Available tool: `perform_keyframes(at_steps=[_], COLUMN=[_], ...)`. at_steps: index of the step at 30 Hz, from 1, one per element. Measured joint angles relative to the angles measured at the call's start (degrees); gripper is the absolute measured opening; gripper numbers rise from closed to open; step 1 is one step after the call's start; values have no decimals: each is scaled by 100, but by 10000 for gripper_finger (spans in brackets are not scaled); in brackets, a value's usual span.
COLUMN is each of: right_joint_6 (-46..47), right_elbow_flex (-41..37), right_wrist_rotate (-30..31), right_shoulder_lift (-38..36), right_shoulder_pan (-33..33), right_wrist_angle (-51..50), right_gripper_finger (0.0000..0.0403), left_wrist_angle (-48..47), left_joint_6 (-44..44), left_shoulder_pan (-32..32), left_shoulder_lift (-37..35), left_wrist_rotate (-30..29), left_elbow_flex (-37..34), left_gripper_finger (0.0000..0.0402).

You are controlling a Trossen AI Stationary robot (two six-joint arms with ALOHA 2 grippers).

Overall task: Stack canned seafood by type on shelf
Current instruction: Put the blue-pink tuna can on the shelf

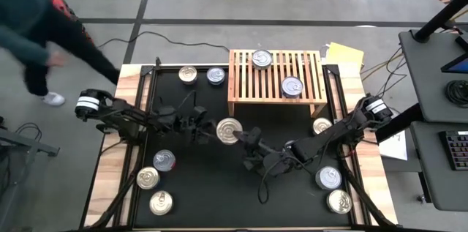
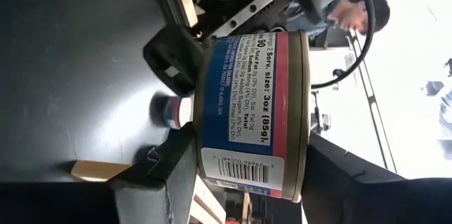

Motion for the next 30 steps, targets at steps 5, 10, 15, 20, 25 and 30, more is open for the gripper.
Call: perform_keyframes(at_steps=[5,10,15,20,25,30], right_joint_6=[104,382,1022,2292,3441,3737], right_elbow_flex=[0,2,2,4,6,6], right_wrist_rotate=[271,285,-113,-959,-1580,-1732], right_shoulder_lift=[-120,-393,-838,-1354,-1706,-1725], right_shoulder_pan=[-83,-282,-567,-1034,-1555,-1867], right_wrist_angle=[26,-8,-365,-1262,-2086,-2502], right_gripper_finger=[185,184,188,186,191,189], left_wrist_angle=[292,308,344,311,71,-609], left_joint_6=[-3,32,300,591,1024,1528], left_shoulder_pan=[365,695,1012,1340,1565,1719], left_shoulder_lift=[-13,-15,-78,-278,-458,-635], left_wrist_rotate=[341,592,1118,1353,1568,1713], left_elbow_flex=[-2,-2,-2,-2,-2,119], left_gripper_finger=[320,320,315,299,273,249])
